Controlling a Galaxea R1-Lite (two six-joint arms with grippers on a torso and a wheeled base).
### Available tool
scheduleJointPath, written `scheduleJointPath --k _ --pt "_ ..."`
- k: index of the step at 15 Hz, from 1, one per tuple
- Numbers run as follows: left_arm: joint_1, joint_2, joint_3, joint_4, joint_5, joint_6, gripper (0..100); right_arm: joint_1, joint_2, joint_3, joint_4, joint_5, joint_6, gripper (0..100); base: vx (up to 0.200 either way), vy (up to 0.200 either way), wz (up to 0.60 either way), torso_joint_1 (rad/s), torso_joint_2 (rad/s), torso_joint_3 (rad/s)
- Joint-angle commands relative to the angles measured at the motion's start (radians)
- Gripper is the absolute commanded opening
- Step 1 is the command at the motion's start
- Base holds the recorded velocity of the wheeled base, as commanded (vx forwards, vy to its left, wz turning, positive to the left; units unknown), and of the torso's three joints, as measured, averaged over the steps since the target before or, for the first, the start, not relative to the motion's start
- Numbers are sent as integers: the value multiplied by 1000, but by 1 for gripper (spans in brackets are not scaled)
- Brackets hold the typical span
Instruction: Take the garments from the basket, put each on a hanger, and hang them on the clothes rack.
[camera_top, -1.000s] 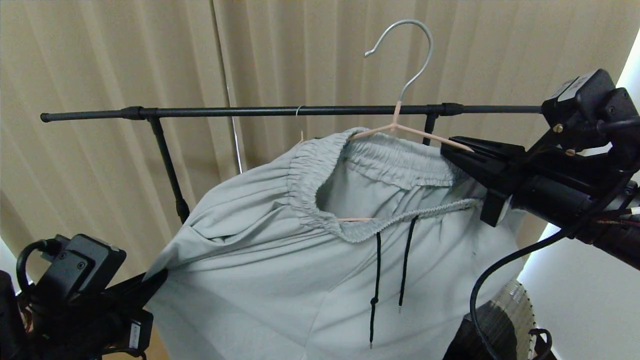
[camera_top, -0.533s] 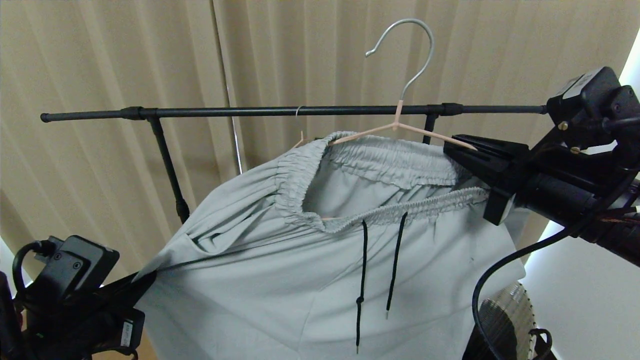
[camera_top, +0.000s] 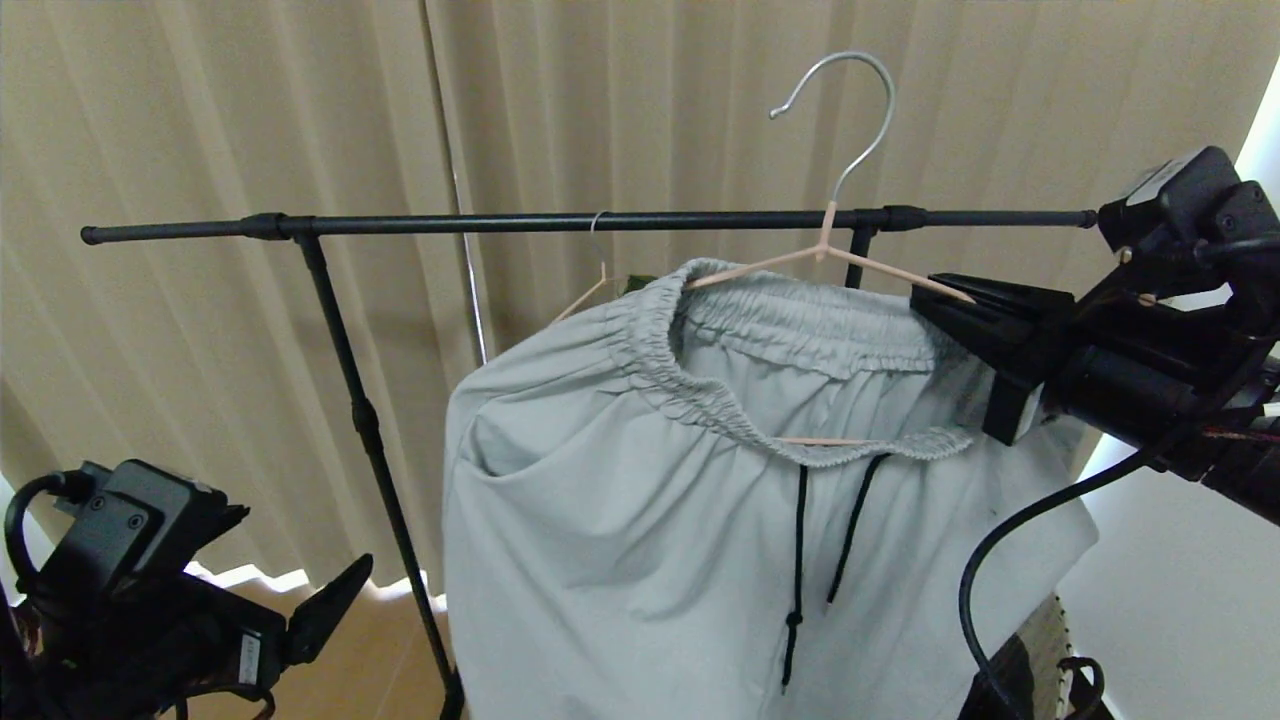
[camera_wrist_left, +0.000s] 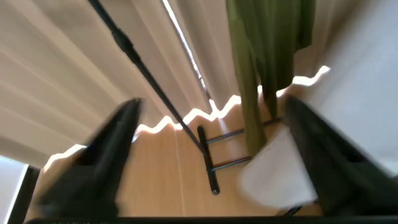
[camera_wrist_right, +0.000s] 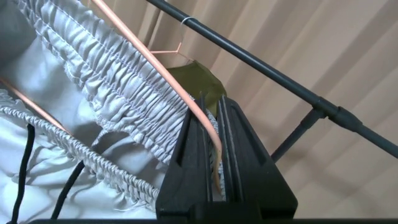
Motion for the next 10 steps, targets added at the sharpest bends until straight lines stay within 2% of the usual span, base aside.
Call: scheduleJointPath --k 1,2,3,6,10 --pt "1 -51 -1 -9 -26 -1 100 -69 -15 29 1 0 -1 0 0 0 0 0 0 0" --pt "1 -51 -1 -9 -26 -1 100 -69 -15 29 1 0 -1 0 0 0 0 0 0 0" --pt "1 -98 9 -9 -31 -1 100 -149 -39 57 1 0 -3 0 0 0 0 0 0 0" --pt "-1 -149 10 -9 -32 -13 100 -236 -99 108 44 0 -29 0 0 0 0 0 0 0" --pt "-18 -178 38 -9 -32 -24 100 -377 -278 128 326 -1 -30 0 0 0 0 0 0 0"
